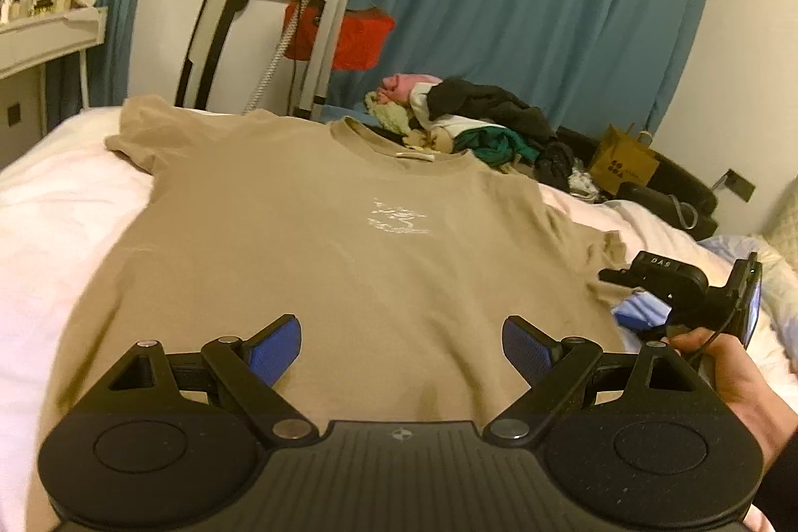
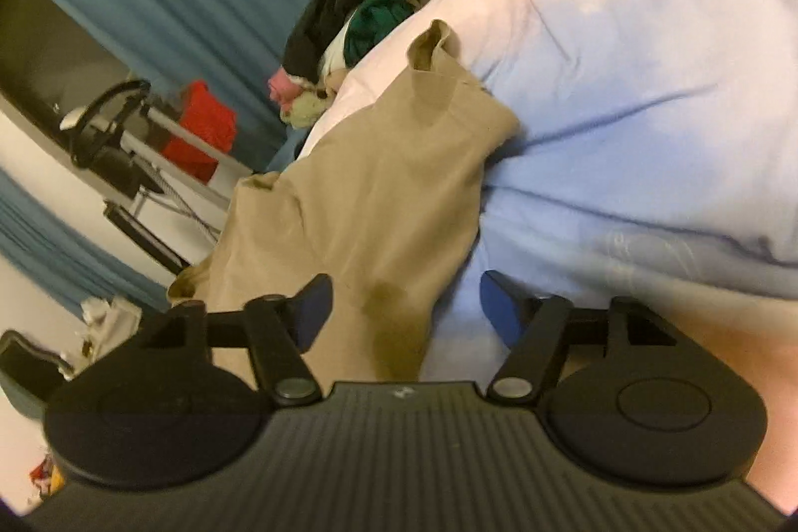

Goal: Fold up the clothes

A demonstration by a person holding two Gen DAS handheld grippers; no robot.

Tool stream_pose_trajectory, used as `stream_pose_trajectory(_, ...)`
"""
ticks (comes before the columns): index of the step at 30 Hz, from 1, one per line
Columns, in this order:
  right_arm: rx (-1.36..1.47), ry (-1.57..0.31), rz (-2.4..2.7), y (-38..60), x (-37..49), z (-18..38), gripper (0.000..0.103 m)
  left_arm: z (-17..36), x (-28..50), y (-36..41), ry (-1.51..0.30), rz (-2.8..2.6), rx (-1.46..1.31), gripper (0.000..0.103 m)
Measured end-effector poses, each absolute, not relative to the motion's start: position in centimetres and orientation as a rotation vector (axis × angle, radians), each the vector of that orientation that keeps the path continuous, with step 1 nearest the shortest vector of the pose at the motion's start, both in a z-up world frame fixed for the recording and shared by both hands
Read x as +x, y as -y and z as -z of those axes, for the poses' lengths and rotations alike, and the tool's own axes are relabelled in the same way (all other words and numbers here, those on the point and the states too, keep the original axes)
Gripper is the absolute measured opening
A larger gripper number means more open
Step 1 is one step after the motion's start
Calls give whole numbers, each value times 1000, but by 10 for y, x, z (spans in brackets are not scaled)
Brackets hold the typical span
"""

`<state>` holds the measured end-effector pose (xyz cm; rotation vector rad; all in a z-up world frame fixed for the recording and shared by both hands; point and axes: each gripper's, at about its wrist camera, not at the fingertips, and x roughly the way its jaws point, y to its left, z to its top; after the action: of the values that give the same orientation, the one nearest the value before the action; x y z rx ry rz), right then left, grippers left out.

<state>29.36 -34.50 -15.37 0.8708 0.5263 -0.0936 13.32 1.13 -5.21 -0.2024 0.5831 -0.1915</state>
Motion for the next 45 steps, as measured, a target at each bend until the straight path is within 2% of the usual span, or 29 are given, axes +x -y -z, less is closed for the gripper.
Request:
stream_pose_trajectory(4, 859, -462, 114, 351, 312, 159, 47, 58, 139, -17, -609, 152, -197, 90)
stream_pose_trajectory(7, 859, -402, 145, 360, 319, 157, 21, 65, 147, -17, -637, 131, -184, 90)
stream_pose_trajectory(8, 858, -379, 155, 364, 319, 157, 7, 67, 150, -16, -644, 126, -181, 89)
stream_pose_trajectory(17, 792, -340, 261, 384, 321, 160, 6, 74, 164, -9, -657, 110, -108, 89)
stream_pose_trajectory(22, 749, -409, 254, 379, 317, 142, 16, 76, 164, -11, -680, 110, -104, 89)
stream_pose_trajectory(23, 727, -431, 237, 376, 312, 136, 33, 75, 164, -11, -685, 109, -104, 89)
stream_pose_trajectory(24, 707, -439, 217, 373, 303, 130, 64, 74, 163, -13, -685, 105, -109, 89)
stream_pose_trajectory(26, 661, -421, 222, 363, 274, 117, 91, 70, 160, -17, -688, 99, -124, 89)
stream_pose_trajectory(31, 627, -401, 160, 339, 204, 69, 90, 58, 146, -35, -702, 95, -173, 89)
stream_pose_trajectory(36, 614, -381, 87, 304, 113, 48, 90, 43, 128, -62, -764, 103, -219, 89)
stream_pose_trajectory(42, 656, -451, 91, 276, 36, 63, 90, 23, 123, -123, -911, 104, -277, 89)
stream_pose_trajectory(45, 632, -463, 77, 268, 24, 63, 90, 23, 125, -155, -1032, 103, -281, 83)
